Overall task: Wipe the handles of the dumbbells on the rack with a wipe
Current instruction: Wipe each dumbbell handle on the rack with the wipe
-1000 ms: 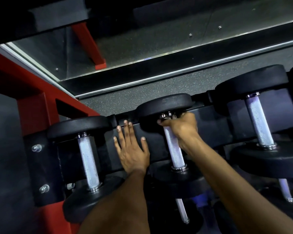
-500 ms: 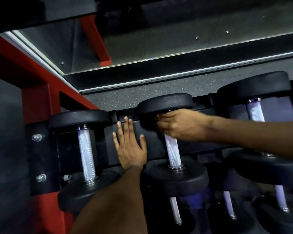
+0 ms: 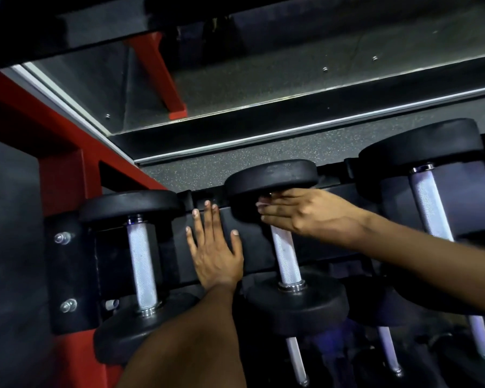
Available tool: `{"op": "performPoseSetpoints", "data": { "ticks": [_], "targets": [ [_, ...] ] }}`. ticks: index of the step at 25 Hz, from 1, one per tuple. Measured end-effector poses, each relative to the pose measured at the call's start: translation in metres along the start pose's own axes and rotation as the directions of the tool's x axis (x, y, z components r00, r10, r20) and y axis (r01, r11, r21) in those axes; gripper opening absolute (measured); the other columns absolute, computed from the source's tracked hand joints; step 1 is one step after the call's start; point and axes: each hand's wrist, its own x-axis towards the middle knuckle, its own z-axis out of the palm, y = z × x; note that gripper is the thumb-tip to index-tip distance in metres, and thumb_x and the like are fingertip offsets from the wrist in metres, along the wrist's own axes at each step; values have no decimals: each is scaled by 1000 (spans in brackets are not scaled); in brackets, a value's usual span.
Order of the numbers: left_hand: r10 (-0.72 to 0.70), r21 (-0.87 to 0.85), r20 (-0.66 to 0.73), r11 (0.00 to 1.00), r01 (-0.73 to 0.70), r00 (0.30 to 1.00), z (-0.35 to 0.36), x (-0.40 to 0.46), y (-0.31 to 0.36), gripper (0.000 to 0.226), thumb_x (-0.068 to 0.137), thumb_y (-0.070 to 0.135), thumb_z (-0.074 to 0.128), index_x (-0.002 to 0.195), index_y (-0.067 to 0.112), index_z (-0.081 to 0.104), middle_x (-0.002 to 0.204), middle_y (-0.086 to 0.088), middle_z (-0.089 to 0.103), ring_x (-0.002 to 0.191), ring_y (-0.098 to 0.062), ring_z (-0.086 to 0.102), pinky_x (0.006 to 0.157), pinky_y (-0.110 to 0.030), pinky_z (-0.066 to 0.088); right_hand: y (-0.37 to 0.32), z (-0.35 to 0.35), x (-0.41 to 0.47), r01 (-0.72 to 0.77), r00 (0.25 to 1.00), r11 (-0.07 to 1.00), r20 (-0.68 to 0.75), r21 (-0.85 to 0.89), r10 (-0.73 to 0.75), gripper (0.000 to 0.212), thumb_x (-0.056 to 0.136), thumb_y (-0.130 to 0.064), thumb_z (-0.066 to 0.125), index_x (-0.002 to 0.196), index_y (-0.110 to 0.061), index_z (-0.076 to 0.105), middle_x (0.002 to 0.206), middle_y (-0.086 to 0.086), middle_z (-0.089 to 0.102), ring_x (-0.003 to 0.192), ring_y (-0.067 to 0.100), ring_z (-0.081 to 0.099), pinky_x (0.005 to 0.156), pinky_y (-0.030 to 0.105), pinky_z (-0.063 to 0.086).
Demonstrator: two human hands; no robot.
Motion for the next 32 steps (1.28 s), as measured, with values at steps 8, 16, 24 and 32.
{"op": "performPoseSetpoints", "data": {
  "ticks": [8, 16, 24, 32],
  "targets": [
    [6, 17, 12, 1000, -6, 1000, 3, 0, -2, 66, 90, 37, 35, 150, 11, 29, 158, -1, 25, 147, -23, 17, 117, -46, 11, -21, 11, 8, -240, 163, -849, 882, 470, 442, 30, 84, -7, 43, 99, 2, 68, 106, 22, 68, 84, 26, 66, 84, 39, 50],
    [6, 16, 0, 1000, -6, 1000, 2, 0, -1, 66, 89, 37, 36, 149, 10, 31, 158, -2, 27, 146, -23, 16, 118, -44, 8, -18, -4, 25, -114, 267, -848, 839, 517, 475, 27, 63, 15, 31, 55, -5, 48, 57, 6, 45, 54, 13, 43, 60, 22, 39],
    [11, 27, 22, 1000, -11, 1000, 2, 0, -1, 66, 90, 37, 35, 149, 9, 30, 158, -4, 27, 146, -25, 18, 117, -45, 9, -27, -13, 50, -206, 78, -797, 822, 567, 564, 26, 75, 14, 54, 63, -8, 52, 52, 4, 52, 49, 14, 50, 52, 25, 44],
    [7, 31, 53, 999, -8, 999, 0, -1, -1, 68, 90, 37, 35, 152, 10, 25, 159, -4, 24, 147, -27, 17, 118, -42, 1, -31, -15, 59, -175, -27, -821, 831, 544, 556, 17, 75, 12, 58, 72, -4, 57, 57, 4, 58, 52, 14, 55, 50, 21, 46]
  ]
}}
